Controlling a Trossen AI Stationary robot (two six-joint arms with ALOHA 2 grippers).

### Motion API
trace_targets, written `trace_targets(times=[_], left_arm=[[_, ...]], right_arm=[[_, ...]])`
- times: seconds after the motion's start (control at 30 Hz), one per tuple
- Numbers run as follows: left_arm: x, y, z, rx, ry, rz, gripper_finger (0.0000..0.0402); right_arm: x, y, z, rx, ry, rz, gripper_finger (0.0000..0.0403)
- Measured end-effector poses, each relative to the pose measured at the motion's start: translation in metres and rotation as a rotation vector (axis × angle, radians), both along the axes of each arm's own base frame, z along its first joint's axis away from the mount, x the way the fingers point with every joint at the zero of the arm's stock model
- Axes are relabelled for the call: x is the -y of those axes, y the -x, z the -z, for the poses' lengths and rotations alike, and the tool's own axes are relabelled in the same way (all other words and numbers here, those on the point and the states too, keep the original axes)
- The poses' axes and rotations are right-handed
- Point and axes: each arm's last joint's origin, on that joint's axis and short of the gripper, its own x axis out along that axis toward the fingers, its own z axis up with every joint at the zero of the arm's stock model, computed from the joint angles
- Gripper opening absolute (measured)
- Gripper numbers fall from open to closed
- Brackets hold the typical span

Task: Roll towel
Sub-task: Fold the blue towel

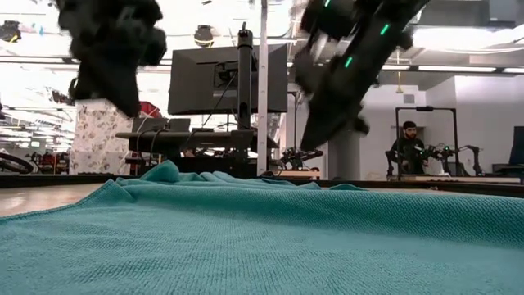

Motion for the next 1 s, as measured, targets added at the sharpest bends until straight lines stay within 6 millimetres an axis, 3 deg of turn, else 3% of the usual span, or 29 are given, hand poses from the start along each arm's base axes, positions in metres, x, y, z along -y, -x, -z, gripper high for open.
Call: trace_targets(times=[0.13,0.3,0.47,0.63,0.8,1.0], left_arm=[[-0.002,0.006,0.021,0.013,-0.006,0.007,0.0039],[-0.007,0.006,0.025,0.022,-0.064,0.042,0.0039],[-0.012,0.005,0.025,0.023,-0.082,0.042,0.0039],[-0.017,0.004,0.025,0.022,-0.064,-0.003,0.0039],[-0.018,0.003,0.025,0.029,-0.042,-0.041,0.0039],[-0.019,0.002,0.024,0.044,-0.041,-0.092,0.0039]], right_arm=[[0.032,-0.005,0.017,-0.026,-0.011,0.097,0.0000],[0.062,-0.014,0.023,0.001,-0.085,0.137,0.0000],[0.066,-0.033,0.019,0.100,-0.146,0.063,0.0000],[0.079,-0.036,0.037,-0.023,-0.126,0.046,0.0000],[0.103,-0.031,0.036,-0.078,-0.066,0.009,0.0000],[0.155,-0.022,0.015,-0.096,-0.001,0.038,0.0000]])
